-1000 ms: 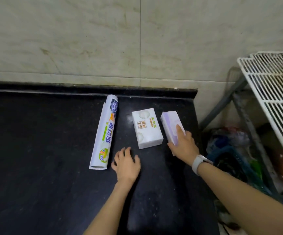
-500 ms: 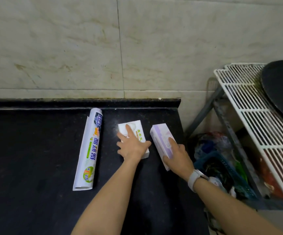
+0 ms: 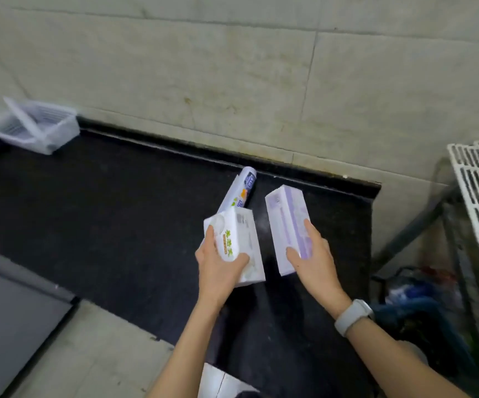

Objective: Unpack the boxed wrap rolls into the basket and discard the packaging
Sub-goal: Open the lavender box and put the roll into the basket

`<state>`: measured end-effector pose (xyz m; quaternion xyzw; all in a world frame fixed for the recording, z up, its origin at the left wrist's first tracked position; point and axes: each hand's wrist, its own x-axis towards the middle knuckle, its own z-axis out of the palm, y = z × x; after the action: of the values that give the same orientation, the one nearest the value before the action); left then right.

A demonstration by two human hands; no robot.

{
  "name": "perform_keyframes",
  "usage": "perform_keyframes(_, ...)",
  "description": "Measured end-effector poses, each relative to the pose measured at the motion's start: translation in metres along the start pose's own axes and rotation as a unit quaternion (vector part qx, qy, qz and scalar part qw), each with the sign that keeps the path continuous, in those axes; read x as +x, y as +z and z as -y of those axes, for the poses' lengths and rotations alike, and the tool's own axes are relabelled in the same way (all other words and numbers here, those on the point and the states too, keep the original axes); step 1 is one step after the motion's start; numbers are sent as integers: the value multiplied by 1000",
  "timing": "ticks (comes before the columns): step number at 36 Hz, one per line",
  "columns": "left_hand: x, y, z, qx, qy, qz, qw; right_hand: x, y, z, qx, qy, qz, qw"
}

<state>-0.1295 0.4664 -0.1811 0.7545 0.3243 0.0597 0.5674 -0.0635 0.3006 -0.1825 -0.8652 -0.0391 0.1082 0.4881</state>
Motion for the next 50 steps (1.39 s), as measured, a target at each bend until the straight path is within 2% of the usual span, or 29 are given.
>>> perform_keyframes(7,-54,-120,41,-59,-53,-169,982,-46,83,61,19,-102,158,982)
perform_keyframes(14,-87,-251,98,-96,-100,-322,936,-92,210,123,-8,-168,308,936)
perform_keyframes(19,-90,-357,143,-122,-118,-389,905,-119,320,182,-33,-213,379,900)
perform_keyframes(26,-79,-506,191,-107,-129,-414,895,-150,458,262,-55,-241,427,870)
perform_keyframes(34,-15,-633,225,-60,-145,-386,909,-134,579,338,-79,-251,417,870)
perform_keyframes(42,123,-721,254,1,-157,-326,932,-55,700,401,-99,-243,391,882)
perform_keyframes(50,296,-816,247,112,-178,-265,941,46,816,481,-121,-202,365,901)
